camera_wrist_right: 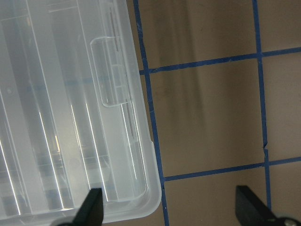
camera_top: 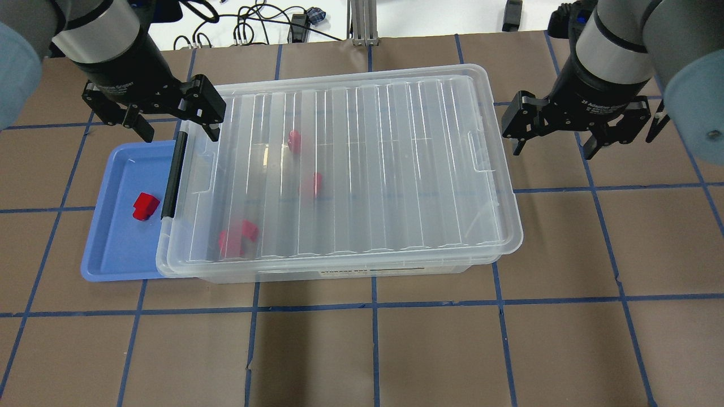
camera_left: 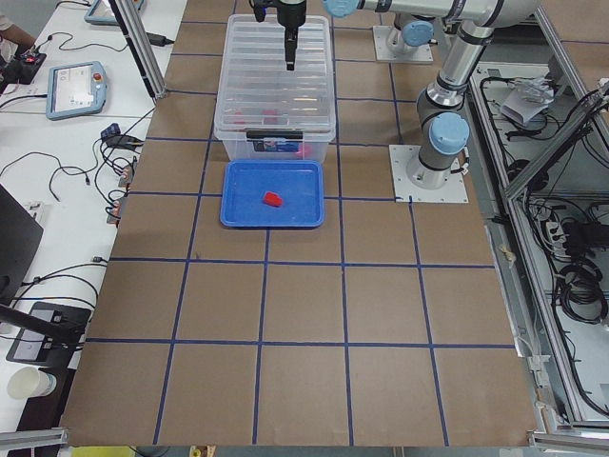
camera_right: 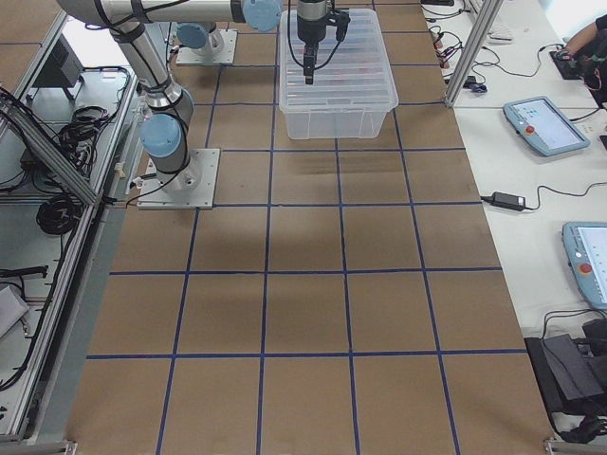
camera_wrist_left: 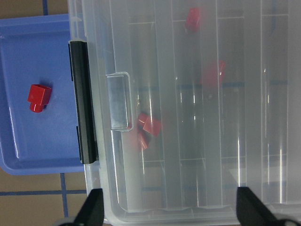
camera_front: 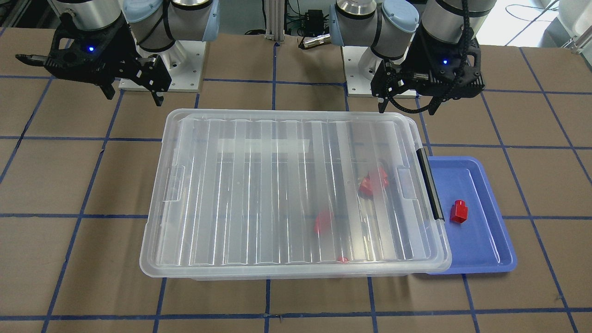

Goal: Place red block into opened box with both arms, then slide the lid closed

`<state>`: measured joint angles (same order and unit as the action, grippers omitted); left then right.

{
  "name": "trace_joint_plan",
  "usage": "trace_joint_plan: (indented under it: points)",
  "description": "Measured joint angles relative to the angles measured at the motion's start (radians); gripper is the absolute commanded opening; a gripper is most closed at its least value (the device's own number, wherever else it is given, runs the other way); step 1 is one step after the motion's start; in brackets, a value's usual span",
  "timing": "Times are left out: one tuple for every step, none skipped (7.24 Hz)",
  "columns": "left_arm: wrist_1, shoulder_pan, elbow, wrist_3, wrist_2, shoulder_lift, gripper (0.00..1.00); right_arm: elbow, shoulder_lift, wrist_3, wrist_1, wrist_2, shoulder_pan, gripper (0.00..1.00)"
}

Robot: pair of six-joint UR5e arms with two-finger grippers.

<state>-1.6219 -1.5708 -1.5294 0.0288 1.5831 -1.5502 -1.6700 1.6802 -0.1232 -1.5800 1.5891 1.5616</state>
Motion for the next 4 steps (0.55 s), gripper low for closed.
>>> trace_joint_plan:
  points:
    - [0.000,0.000,0.000,-0.001,0.000,0.000,1.00,0.000,-0.001,0.003,0.000,-0.001,0.000,1.00]
    - [-0.001,0.000,0.000,-0.001,0.000,0.001,1.00,0.000,-0.003,0.007,0.000,-0.001,0.000,1.00]
    - [-0.001,0.000,0.000,0.000,0.000,0.001,1.00,0.000,-0.005,0.012,-0.001,0.003,0.000,1.00]
    - [0.000,0.000,0.000,0.000,0.000,0.001,1.00,0.001,-0.007,0.014,-0.008,0.007,0.000,1.00]
